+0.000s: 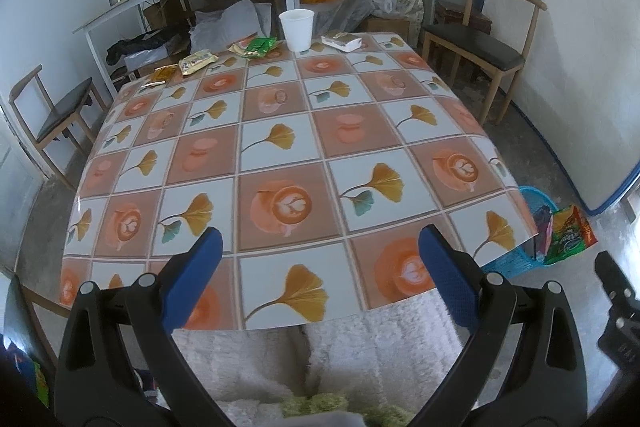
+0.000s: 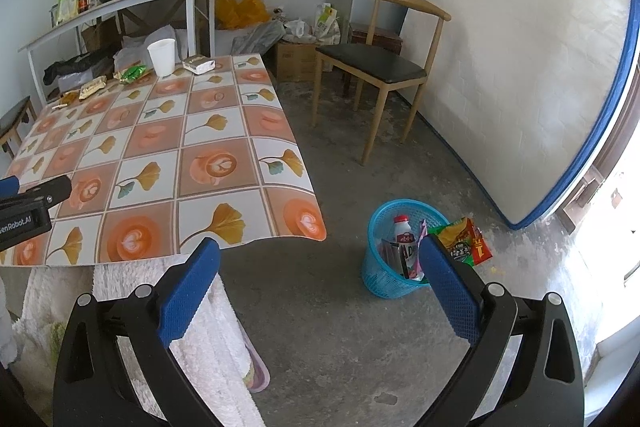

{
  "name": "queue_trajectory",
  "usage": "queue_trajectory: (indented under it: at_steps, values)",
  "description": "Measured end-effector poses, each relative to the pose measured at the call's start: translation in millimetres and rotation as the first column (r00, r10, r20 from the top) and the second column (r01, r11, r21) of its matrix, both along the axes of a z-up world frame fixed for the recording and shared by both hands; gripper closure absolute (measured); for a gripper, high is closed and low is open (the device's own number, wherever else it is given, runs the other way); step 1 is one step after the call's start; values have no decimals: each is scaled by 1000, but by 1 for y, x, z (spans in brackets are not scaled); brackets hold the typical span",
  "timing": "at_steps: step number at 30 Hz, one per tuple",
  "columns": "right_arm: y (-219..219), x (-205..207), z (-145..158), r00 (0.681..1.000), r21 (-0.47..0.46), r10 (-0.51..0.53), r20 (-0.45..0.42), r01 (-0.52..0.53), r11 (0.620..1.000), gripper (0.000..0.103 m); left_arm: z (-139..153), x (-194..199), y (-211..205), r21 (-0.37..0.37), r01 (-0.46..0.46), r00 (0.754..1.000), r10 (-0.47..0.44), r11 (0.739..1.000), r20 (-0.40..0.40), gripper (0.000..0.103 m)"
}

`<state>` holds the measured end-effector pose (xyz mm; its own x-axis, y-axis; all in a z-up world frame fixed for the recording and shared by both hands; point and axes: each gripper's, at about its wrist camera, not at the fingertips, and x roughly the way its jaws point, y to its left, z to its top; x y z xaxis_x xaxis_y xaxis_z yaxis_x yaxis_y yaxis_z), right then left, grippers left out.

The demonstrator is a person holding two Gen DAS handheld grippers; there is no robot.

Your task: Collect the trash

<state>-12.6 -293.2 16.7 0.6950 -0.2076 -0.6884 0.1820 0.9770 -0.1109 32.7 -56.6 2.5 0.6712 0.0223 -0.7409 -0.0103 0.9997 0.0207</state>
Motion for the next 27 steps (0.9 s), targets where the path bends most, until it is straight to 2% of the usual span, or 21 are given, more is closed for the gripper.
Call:
queue_trajectory:
  at_steps: [6, 27]
  values:
    - [0, 0, 0, 1000, 2, 1, -1, -1, 1000, 6, -4, -8, 15, 34, -12, 1000, 12, 999, 12, 8]
    - [2, 1, 0, 1000, 2, 0, 1, 0, 1000, 6, -4, -11, 21, 29, -14, 1000, 14, 999, 13, 8]
